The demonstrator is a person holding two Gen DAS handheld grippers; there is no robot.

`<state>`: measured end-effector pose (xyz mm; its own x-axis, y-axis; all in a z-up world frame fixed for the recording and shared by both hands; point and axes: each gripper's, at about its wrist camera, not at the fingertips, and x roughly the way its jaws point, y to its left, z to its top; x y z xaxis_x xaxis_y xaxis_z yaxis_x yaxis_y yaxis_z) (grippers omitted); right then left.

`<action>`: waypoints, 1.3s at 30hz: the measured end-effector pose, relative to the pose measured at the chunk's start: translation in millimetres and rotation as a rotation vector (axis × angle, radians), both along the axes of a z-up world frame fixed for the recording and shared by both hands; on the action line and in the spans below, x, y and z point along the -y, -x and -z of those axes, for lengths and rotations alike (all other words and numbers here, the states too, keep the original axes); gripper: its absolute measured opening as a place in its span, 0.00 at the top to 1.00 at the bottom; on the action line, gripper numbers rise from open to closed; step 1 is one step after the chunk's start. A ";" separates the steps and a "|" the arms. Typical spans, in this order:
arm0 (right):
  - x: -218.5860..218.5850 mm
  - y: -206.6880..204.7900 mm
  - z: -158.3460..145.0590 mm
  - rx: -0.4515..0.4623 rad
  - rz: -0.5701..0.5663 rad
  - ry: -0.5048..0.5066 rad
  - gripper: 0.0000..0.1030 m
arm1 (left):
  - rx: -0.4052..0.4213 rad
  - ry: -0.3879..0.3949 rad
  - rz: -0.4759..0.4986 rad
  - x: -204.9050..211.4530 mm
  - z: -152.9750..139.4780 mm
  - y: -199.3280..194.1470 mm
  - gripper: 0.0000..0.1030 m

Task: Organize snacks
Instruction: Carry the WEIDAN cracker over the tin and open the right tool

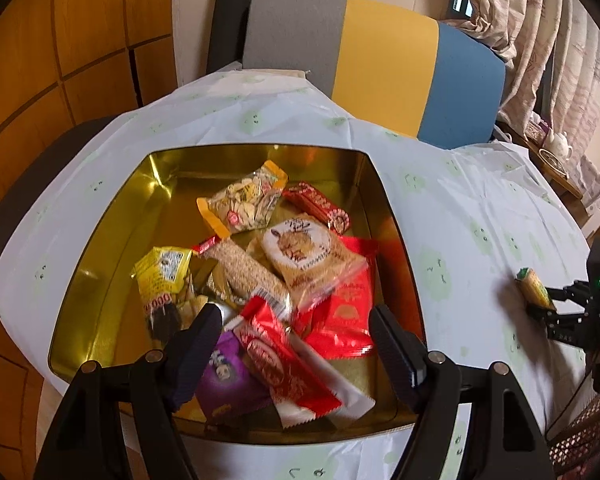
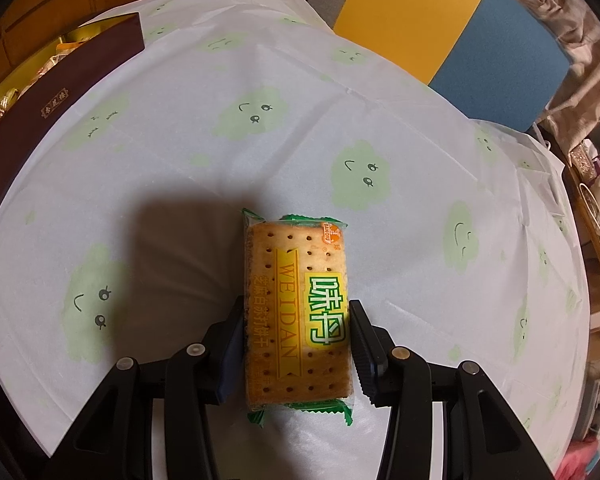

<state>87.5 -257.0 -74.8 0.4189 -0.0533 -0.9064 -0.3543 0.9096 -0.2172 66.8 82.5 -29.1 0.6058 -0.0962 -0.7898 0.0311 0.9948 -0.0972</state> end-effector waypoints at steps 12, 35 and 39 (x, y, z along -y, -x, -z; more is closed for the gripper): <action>8.9 -20.2 1.2 -0.102 0.188 -0.038 0.55 | 0.001 0.028 0.025 -12.7 4.9 22.8 0.25; -27.3 -10.1 -4.4 -0.017 0.301 -0.225 0.55 | 0.008 0.025 -0.058 -47.9 7.5 40.3 0.25; -55.0 -10.0 -20.5 0.011 0.231 -0.270 0.55 | 0.009 0.024 -0.060 -48.0 6.1 41.7 0.25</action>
